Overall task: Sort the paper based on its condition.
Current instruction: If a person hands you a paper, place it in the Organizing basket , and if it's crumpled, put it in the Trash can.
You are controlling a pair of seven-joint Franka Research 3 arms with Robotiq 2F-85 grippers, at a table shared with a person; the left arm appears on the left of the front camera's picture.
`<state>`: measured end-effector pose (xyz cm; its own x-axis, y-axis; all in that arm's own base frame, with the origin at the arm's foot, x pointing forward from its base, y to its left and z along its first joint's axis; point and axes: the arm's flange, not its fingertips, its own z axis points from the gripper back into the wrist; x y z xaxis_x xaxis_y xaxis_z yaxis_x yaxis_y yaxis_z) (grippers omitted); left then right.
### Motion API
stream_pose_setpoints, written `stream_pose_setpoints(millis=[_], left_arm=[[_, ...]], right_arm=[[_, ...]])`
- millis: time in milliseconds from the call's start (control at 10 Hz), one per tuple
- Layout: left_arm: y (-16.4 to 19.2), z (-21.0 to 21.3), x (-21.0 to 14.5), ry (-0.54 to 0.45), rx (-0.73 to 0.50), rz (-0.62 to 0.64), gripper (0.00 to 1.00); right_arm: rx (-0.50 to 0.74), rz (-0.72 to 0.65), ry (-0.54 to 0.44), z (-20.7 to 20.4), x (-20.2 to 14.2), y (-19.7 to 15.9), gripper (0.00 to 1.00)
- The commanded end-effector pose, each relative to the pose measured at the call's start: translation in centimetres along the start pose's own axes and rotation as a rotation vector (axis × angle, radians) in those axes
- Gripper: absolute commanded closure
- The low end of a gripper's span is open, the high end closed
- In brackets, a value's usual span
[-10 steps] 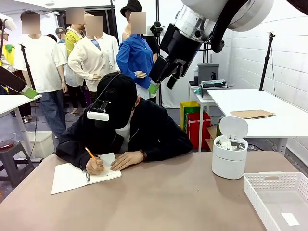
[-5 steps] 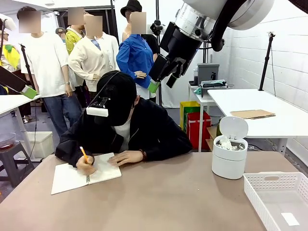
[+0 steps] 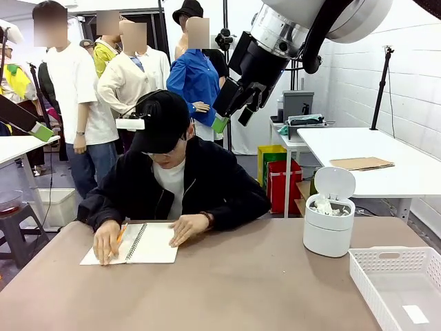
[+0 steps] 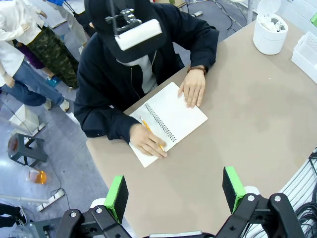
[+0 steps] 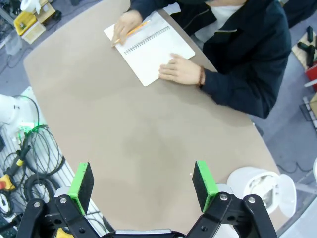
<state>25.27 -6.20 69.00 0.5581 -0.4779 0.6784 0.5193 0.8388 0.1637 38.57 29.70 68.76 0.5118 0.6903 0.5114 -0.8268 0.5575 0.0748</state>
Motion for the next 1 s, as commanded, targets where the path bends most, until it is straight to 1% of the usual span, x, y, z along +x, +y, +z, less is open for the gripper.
stream_pose_setpoints(millis=[0,100,300,600,700,800,900], left_arm=[[0.0,0.0,0.0,-0.001,0.0,0.002,0.0],[0.0,0.0,0.0,-0.001,0.0,0.002,0.0],[0.0,0.0,0.0,-0.001,0.0,0.002,0.0],[0.0,0.0,0.0,-0.001,0.0,0.002,0.0],[0.0,0.0,0.0,-0.001,0.0,0.002,0.0],[0.0,0.0,0.0,-0.001,0.0,0.002,0.0],[0.0,0.0,0.0,-0.001,0.0,0.002,0.0]], right_arm=[[0.0,0.001,0.0,0.0,0.0,0.0,0.0],[0.0,0.0,0.0,0.0,0.0,0.0,0.0],[0.048,0.014,-0.043,0.4,0.3,0.5,0.0],[0.055,0.013,-0.079,0.6,0.5,1.2,0.0],[0.045,0.02,-0.064,0.5,0.6,1.3,0.0],[0.01,0.049,-0.054,0.3,0.6,1.0,0.0],[0.031,0.001,-0.044,0.7,0.6,1.2,0.0]])
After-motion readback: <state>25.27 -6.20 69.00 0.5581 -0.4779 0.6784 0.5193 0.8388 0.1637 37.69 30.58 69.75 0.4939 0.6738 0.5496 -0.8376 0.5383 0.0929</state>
